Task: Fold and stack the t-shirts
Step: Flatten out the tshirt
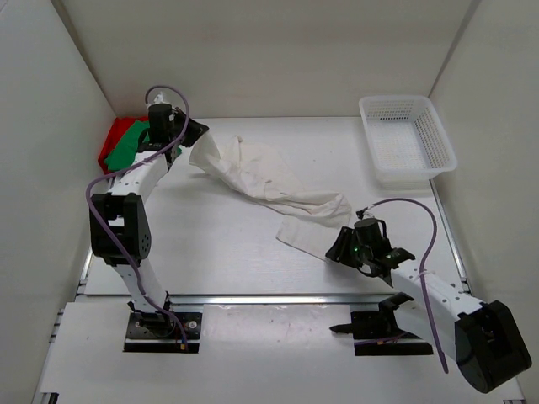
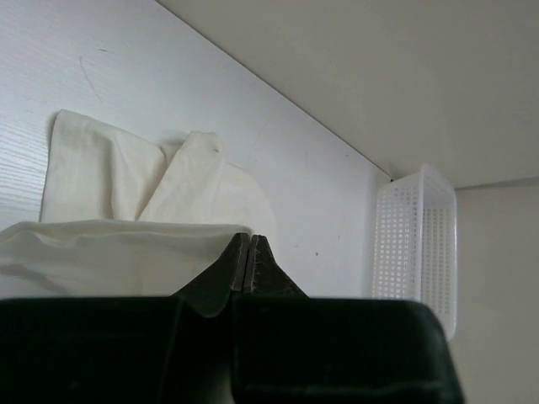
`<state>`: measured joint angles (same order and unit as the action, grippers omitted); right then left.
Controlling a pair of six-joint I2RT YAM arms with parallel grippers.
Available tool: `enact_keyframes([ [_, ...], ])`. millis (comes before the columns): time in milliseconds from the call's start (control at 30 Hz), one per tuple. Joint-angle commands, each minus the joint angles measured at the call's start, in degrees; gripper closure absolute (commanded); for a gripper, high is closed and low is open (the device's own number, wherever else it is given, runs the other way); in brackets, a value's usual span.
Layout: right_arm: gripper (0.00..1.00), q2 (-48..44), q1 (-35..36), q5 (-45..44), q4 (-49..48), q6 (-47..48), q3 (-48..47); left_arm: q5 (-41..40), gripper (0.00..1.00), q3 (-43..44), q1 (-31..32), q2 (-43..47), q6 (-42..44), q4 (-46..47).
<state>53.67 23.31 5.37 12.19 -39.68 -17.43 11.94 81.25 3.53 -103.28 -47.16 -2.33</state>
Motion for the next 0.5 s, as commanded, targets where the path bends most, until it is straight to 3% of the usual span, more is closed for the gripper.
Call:
enact_keyframes([
  [0, 0.62, 3.8, 3.4, -2.8, 2.2, -1.9, -0.1, -1.0, 1.0, -0.8, 0.9, 4.2, 0.9, 1.6],
  [100, 0.68, 6.6, 6.7, -5.2, 5.1, -2.1, -3.3, -0.7, 1.0, -1.7, 0.5, 4.1, 0.2, 1.6],
  [167, 0.67, 8.2, 7.9, -10.7, 7.7, -2.0, -5.2, -0.2, 1.0, -1.9, 0.3, 4.1, -0.2, 3.8],
  [467, 0.66, 14.8, 11.0, -17.1, 17.6, -2.2, -12.0, 1.2, 1.0, -3.8, -0.4, 4.0, -2.7, 7.2],
])
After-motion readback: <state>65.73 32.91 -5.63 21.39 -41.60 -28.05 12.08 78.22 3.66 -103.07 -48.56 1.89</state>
